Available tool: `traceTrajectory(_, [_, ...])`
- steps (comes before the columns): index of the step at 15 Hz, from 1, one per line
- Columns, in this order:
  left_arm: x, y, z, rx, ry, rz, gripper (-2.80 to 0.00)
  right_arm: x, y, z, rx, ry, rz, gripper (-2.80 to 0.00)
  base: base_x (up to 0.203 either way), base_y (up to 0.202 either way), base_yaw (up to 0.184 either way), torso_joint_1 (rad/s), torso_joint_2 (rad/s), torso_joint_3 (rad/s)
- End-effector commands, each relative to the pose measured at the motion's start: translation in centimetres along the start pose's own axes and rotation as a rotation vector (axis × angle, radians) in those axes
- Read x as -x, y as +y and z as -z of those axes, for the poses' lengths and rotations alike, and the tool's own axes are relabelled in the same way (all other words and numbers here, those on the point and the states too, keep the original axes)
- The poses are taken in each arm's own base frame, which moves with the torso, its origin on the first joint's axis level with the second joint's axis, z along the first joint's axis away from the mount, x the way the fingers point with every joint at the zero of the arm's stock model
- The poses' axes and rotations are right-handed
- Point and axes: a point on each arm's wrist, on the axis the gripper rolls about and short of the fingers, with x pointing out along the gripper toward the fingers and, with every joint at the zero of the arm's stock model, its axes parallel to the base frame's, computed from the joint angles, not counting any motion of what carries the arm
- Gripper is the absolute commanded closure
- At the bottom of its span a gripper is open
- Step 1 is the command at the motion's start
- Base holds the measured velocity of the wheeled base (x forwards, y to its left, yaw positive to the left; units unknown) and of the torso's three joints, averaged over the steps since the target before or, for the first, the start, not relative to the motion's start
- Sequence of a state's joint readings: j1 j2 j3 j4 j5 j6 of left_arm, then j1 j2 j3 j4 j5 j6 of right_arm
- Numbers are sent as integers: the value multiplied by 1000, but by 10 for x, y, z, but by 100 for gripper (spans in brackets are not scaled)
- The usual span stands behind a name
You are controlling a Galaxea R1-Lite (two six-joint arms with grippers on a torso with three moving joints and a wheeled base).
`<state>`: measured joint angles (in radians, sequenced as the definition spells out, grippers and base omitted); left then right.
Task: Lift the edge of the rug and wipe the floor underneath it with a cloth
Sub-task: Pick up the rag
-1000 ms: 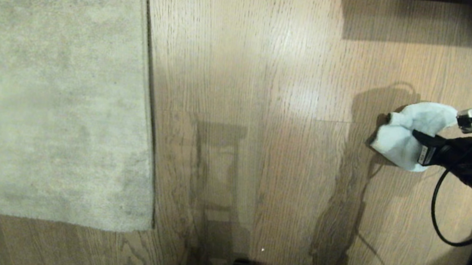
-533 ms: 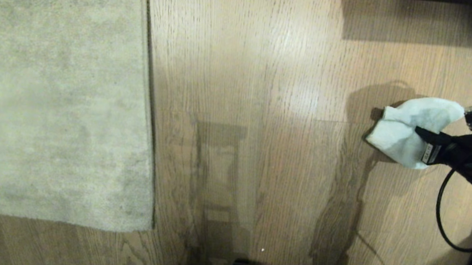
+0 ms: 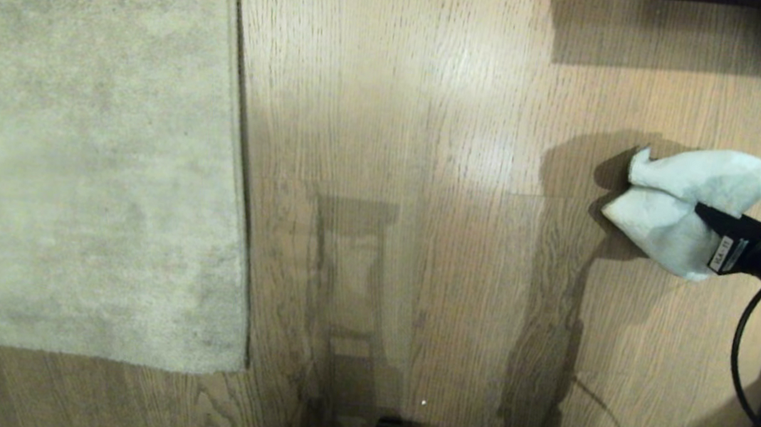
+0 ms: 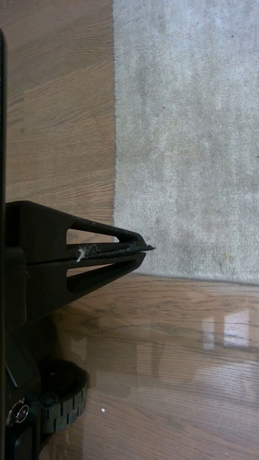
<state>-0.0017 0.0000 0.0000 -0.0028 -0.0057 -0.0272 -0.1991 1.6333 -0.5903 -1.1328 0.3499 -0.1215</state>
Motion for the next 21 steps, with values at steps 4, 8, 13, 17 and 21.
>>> traceTrajectory(4, [0, 0, 0, 0, 1, 0, 0, 32, 10, -8, -3, -16, 4, 0, 0, 0, 0, 0, 0, 0])
traceTrajectory(8, [0, 0, 0, 0, 0, 0, 0, 49, 17, -2, -10, 9, 2, 0, 0, 0, 0, 0, 0, 0])
traceTrajectory(13, [0, 0, 0, 0, 0, 0, 0, 67, 24, 5, -19, 37, 5, 0, 0, 0, 0, 0, 0, 0])
traceTrajectory(17, [0, 0, 0, 0, 0, 0, 0, 77, 28, 9, -27, 55, 5, 0, 0, 0, 0, 0, 0, 0])
traceTrajectory(21, [0, 0, 0, 0, 0, 0, 0, 87, 32, 16, -39, 80, 3, 0, 0, 0, 0, 0, 0, 0])
